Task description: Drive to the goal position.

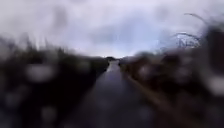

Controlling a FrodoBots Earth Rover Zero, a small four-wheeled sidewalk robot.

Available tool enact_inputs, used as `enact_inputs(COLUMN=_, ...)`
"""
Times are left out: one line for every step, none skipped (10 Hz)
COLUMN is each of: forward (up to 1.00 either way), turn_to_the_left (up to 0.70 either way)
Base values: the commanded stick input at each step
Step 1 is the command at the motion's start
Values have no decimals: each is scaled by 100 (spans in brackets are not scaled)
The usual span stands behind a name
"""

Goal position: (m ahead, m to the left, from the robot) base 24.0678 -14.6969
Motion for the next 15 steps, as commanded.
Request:
enact_inputs(forward=70, turn_to_the_left=0)
enact_inputs(forward=70, turn_to_the_left=0)
enact_inputs(forward=70, turn_to_the_left=0)
enact_inputs(forward=70, turn_to_the_left=0)
enact_inputs(forward=70, turn_to_the_left=0)
enact_inputs(forward=70, turn_to_the_left=0)
enact_inputs(forward=70, turn_to_the_left=0)
enact_inputs(forward=70, turn_to_the_left=0)
enact_inputs(forward=70, turn_to_the_left=0)
enact_inputs(forward=70, turn_to_the_left=0)
enact_inputs(forward=70, turn_to_the_left=0)
enact_inputs(forward=70, turn_to_the_left=0)
enact_inputs(forward=70, turn_to_the_left=0)
enact_inputs(forward=70, turn_to_the_left=0)
enact_inputs(forward=70, turn_to_the_left=0)
